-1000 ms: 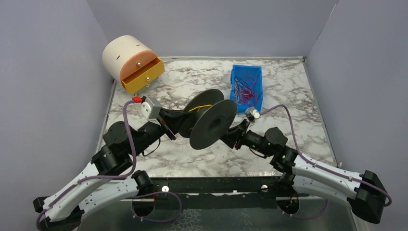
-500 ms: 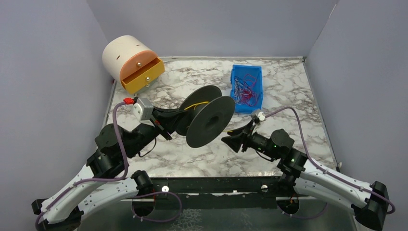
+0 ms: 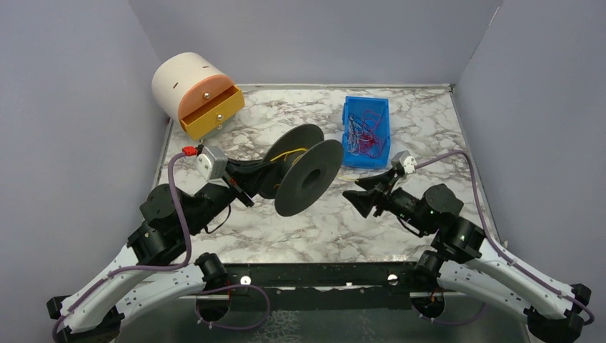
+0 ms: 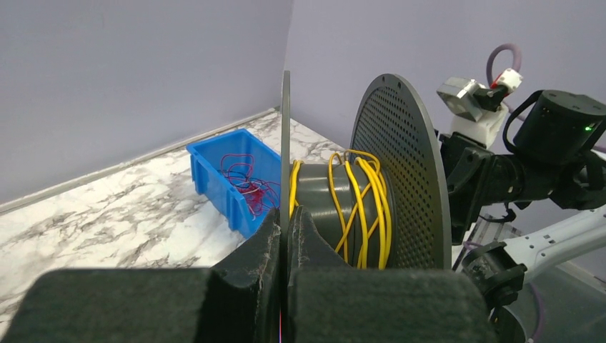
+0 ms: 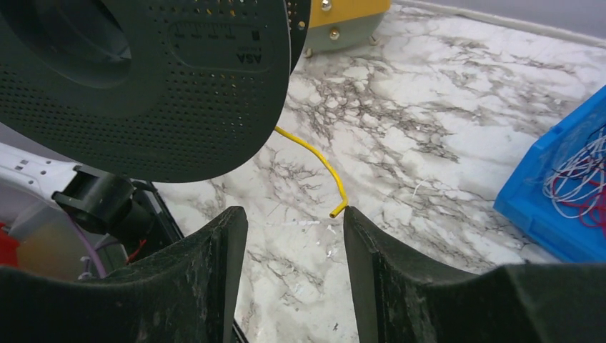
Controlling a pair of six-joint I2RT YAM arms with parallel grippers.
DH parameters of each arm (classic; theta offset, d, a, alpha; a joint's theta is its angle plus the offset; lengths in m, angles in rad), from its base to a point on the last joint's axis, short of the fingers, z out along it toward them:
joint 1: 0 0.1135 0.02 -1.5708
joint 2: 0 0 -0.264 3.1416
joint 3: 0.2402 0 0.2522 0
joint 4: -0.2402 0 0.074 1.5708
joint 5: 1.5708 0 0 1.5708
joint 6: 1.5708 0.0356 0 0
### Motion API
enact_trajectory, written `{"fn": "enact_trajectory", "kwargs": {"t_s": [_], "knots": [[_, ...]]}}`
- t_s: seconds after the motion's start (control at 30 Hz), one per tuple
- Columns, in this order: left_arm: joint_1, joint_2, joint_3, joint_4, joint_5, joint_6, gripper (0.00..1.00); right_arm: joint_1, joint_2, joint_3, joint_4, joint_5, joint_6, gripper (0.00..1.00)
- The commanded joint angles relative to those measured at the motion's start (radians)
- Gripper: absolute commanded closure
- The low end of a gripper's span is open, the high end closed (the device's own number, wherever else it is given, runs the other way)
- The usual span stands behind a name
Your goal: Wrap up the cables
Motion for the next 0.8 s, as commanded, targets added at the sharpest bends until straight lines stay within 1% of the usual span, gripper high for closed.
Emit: {"fn": "enact_trajectory", "kwargs": {"t_s": [0.0,0.13,0.23,0.33,0.43,0.67,0.77], "knots": [[-0.006,-0.013,0.061,0.061,-0.028,0.011,1.00,0.005,0.021,0.077,-0.119,0.064,-0.100,0.43],[-0.006,-0.010,0.069,0.052,-0.029,0.020,1.00,0.006,0.064,0.126,-0.174,0.117,-0.110,0.43],[-0.005,-0.014,0.073,0.048,-0.033,0.027,1.00,0.006,0.086,0.138,-0.187,0.159,-0.104,0.43],[-0.006,-0.019,0.078,0.043,-0.039,0.034,1.00,0.006,0.108,0.153,-0.216,0.234,-0.083,0.43],[-0.006,-0.022,0.086,0.031,-0.041,0.043,1.00,0.006,0.119,0.164,-0.233,0.266,-0.076,0.42],[-0.006,-0.026,0.092,0.001,-0.040,0.058,1.00,0.006,0.171,0.218,-0.275,0.236,-0.093,0.41],[-0.006,-0.025,0.106,-0.041,-0.020,0.063,1.00,0.005,0.199,0.232,-0.287,0.214,-0.121,0.41]]}}
